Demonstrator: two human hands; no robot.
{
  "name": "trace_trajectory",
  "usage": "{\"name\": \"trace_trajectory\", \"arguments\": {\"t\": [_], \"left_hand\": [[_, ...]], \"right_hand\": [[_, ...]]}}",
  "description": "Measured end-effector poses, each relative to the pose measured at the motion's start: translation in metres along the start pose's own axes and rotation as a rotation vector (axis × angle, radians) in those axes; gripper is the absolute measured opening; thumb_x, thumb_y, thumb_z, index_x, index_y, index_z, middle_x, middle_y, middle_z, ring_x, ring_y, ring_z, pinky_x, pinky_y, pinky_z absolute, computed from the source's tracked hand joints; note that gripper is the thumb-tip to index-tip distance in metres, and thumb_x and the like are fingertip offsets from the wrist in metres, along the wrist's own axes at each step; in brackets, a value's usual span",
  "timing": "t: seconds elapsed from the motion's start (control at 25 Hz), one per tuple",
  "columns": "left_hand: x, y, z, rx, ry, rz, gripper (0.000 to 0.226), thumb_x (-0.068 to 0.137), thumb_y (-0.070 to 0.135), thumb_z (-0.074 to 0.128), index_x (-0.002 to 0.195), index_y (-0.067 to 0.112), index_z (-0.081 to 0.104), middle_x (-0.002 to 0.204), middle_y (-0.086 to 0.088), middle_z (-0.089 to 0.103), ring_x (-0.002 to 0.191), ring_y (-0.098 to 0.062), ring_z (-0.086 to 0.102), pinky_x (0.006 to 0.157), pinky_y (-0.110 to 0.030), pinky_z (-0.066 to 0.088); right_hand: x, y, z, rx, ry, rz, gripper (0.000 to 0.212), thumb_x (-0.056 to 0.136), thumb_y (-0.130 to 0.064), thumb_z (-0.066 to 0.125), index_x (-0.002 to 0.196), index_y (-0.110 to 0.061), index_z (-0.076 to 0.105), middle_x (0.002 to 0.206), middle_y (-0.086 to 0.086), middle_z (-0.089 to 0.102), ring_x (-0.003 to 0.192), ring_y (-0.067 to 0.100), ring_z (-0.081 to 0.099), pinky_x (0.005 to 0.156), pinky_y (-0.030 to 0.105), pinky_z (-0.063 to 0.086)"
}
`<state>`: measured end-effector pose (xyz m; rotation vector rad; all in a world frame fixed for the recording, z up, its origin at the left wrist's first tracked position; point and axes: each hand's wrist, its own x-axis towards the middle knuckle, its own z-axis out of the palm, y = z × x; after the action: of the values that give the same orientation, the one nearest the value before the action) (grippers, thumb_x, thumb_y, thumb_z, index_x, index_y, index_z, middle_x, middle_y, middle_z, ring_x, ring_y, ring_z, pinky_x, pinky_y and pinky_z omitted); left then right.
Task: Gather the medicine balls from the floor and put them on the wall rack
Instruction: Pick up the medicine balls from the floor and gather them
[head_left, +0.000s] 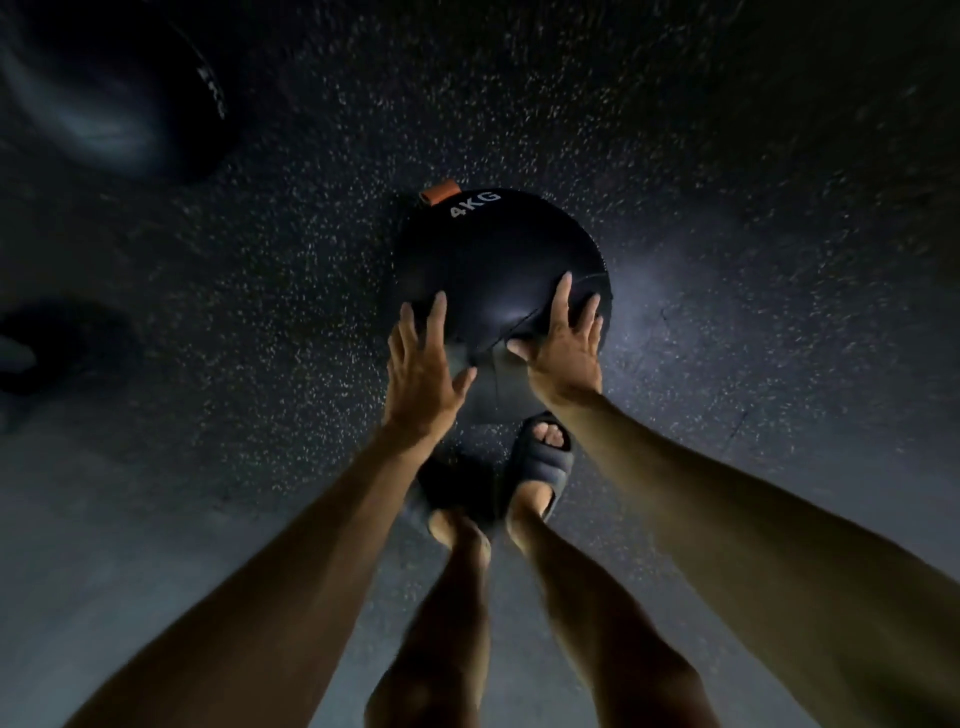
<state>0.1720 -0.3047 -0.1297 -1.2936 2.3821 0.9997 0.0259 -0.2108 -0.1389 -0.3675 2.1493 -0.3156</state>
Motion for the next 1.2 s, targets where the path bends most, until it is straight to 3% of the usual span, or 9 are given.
{"name": "trace_trajectory", "arguments": {"t": [0.12,0.24,0.48,0.6,0.72,0.8,0.92,1.04,1.2], "left_hand": [[0.025,0.006,-0.005,0.126,-0.077,-0.008,0.113,0.080,0.050,0.075,0.159,0.027,-0.003,0.161,-0.030,0.002,0.147,-0.048,0.016,0.117,-0.058,0.026],[0.071,0.022,-0.019,0.209,-0.125,0.003,0.130,0.070,0.058,0.079,0.156,0.034,-0.014,0.160,-0.030,-0.010,0.148,-0.051,0.004,0.117,-0.062,0.022],[0.190,0.048,-0.077,0.268,-0.277,-0.061,0.118,0.075,0.061,0.073,0.154,0.044,-0.013,0.163,-0.024,-0.008,0.149,-0.048,0.005,0.113,-0.065,0.026],[0.250,0.063,-0.108,0.223,-0.294,-0.098,0.100,0.081,0.061,0.067,0.155,0.046,0.001,0.164,-0.017,0.003,0.147,-0.043,0.015,0.109,-0.062,0.032],[0.288,0.072,-0.125,0.211,-0.257,-0.089,0.084,0.088,0.065,0.055,0.156,0.039,0.013,0.162,-0.013,0.017,0.143,-0.039,0.026,0.105,-0.056,0.038],[0.301,0.069,-0.132,0.189,-0.215,-0.041,0.077,0.093,0.063,0.048,0.157,0.031,0.019,0.158,-0.015,0.024,0.140,-0.039,0.029,0.106,-0.054,0.039],[0.297,0.056,-0.142,0.182,-0.183,0.156,0.080,0.093,0.061,0.049,0.157,0.022,0.021,0.157,-0.020,0.024,0.140,-0.039,0.029,0.109,-0.052,0.037],[0.270,0.045,-0.146,0.261,-0.212,0.353,0.100,0.082,0.074,0.052,0.159,0.025,0.011,0.163,-0.021,0.008,0.147,-0.040,0.019,0.115,-0.057,0.030],[0.304,0.076,-0.143,0.230,-0.194,0.213,0.115,0.074,0.069,0.068,0.157,0.036,-0.003,0.164,-0.021,-0.005,0.149,-0.044,0.009,0.115,-0.062,0.027]], "right_hand": [[0.044,-0.033,-0.036,0.013,0.003,0.061,0.103,0.090,-0.050,0.065,0.157,-0.036,-0.011,0.167,0.013,-0.008,0.153,0.037,-0.002,0.120,0.052,0.021],[0.082,-0.066,-0.063,0.000,0.052,0.162,0.098,0.089,-0.057,0.063,0.160,-0.027,0.001,0.167,0.014,0.007,0.153,0.034,0.009,0.120,0.050,0.022],[0.106,-0.107,-0.076,0.119,0.231,0.108,0.069,0.098,-0.048,0.052,0.155,-0.018,0.027,0.157,0.017,0.027,0.144,0.036,0.027,0.117,0.051,0.031],[0.076,-0.106,-0.058,0.066,0.198,0.032,0.081,0.095,-0.050,0.056,0.158,-0.029,0.010,0.164,0.013,0.009,0.149,0.038,0.016,0.116,0.057,0.033],[0.074,-0.113,-0.048,0.056,0.140,0.048,0.102,0.089,-0.056,0.063,0.154,-0.043,-0.015,0.166,0.011,-0.016,0.153,0.038,-0.003,0.118,0.059,0.026],[0.096,-0.128,-0.057,0.031,0.133,0.090,0.110,0.086,-0.057,0.066,0.152,-0.046,-0.021,0.164,0.016,-0.021,0.152,0.040,-0.008,0.121,0.061,0.017],[0.125,-0.143,-0.077,0.032,0.108,0.131,0.114,0.082,-0.055,0.070,0.150,-0.050,-0.022,0.164,0.017,-0.021,0.151,0.044,-0.011,0.121,0.061,0.016],[0.163,-0.157,-0.118,0.037,0.064,0.166,0.113,0.082,-0.052,0.072,0.152,-0.049,-0.017,0.165,0.016,-0.017,0.151,0.042,-0.010,0.123,0.058,0.013],[0.242,-0.177,-0.185,0.103,0.149,0.140,0.089,0.089,-0.062,0.057,0.159,-0.036,0.010,0.165,0.016,0.011,0.151,0.040,0.011,0.122,0.054,0.018]]}}
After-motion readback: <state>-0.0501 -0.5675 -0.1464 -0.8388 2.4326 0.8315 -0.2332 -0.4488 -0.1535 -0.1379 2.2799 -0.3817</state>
